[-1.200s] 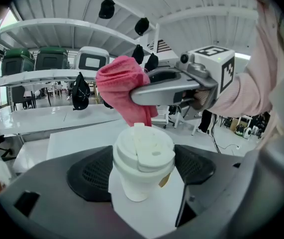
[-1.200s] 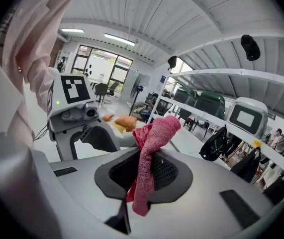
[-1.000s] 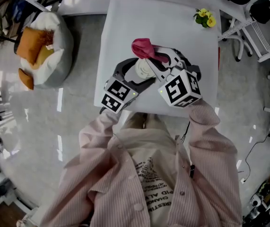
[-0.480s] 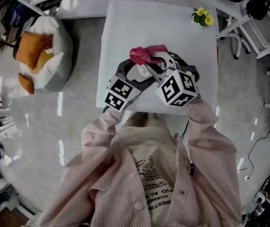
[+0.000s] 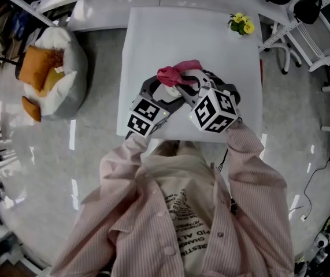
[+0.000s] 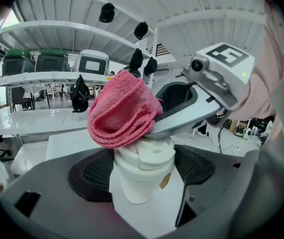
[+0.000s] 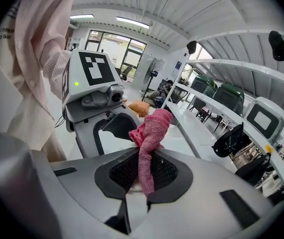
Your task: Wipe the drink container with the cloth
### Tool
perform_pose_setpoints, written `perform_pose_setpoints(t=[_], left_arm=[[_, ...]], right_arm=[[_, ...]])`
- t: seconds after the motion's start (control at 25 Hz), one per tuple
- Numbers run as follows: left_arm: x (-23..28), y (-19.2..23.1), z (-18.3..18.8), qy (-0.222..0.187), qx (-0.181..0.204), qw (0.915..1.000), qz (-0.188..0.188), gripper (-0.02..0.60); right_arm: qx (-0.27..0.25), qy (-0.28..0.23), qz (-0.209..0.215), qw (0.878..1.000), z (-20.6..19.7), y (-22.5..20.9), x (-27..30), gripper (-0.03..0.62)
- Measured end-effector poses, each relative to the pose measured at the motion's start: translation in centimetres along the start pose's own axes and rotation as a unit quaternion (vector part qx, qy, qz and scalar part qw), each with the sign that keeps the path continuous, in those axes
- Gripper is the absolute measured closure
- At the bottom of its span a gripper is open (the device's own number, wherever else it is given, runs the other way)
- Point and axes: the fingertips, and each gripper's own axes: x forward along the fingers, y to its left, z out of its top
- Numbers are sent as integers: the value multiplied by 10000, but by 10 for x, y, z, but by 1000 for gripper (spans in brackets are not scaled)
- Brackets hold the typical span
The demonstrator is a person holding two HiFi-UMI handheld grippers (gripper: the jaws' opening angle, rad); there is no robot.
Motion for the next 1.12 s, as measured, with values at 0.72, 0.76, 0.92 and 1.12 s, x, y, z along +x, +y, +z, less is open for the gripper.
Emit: perform_pose_setpoints(t=[0.72, 0.76, 0.92, 1.12], left_arm=[[1, 1, -2, -39, -36, 10000, -15, 206], [1, 1, -2, -45, -38, 10000, -13, 207], [1, 0, -3, -69, -51, 10000, 5, 207], [0, 0, -3, -82, -45, 10000, -1, 207]], right_arm=[[19, 207, 284, 9994, -5, 18, -14, 554], [30, 216, 304, 9993, -5, 20, -14, 554], [115, 241, 399, 9988, -5, 24, -17, 554], [241, 292, 533, 9979, -6, 29, -22, 554]])
